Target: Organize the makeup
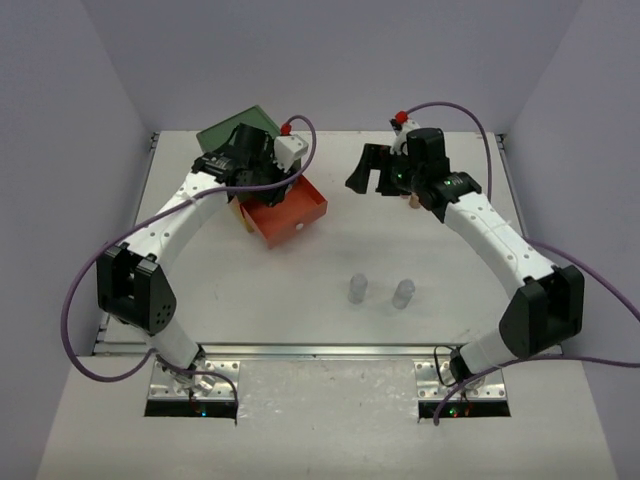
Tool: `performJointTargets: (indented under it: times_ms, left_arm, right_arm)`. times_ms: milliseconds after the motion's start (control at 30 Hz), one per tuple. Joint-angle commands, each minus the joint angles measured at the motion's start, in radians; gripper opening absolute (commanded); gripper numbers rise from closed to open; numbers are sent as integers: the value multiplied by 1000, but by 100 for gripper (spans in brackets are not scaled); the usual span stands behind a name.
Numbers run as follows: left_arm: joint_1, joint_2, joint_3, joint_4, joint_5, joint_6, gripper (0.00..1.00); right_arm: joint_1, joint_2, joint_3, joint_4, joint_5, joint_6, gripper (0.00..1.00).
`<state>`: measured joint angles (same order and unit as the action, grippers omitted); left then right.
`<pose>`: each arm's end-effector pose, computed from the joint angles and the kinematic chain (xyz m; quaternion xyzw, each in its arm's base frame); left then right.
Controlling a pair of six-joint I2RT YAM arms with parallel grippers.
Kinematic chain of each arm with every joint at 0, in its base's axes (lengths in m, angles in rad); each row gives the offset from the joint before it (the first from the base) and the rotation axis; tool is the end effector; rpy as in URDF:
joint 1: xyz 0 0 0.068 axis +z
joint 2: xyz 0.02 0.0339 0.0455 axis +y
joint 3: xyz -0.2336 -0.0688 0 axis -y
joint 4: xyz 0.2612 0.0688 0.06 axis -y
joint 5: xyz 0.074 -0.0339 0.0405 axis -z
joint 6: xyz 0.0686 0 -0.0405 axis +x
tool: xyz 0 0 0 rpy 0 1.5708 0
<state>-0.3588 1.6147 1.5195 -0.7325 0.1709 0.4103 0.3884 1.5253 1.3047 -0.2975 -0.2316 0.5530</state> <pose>0.3627 -0.1485 0.2775 0.3770 0.8489 -0.0702 0.3637 0.3639 0.1659 0.2785 0.0128 0.8607 0.3153 0.3994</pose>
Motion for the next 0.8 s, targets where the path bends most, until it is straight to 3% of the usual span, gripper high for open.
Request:
performJointTargets:
  times_ms: [0, 67, 200, 267, 400, 533, 767]
  left_arm:
    - [-3, 30, -11, 70, -54, -56, 3]
    - [-5, 49, -17, 71, -63, -57, 6]
    - [-14, 79, -21, 65, -74, -46, 26]
    - [-17, 85, -21, 65, -65, -45, 45]
    - [-20, 96, -14, 66, -44, -56, 60]
    - [-21, 100, -1, 53, -33, -61, 65]
    - [-22, 88, 80, 16, 4, -67, 67]
  right_arm:
    - [-6, -118, -54, -45, 227, -147, 99]
    - [-5, -134, -72, -61, 250, -174, 99]
    - [-5, -155, -101, -119, 223, -215, 99]
    - [-5, -166, -121, -144, 184, -233, 99]
    - [-5, -185, -172, -173, 139, -261, 99]
    - [12, -212, -205, -177, -11, -324, 99]
    - [144, -252, -204, -310, -11, -511, 99]
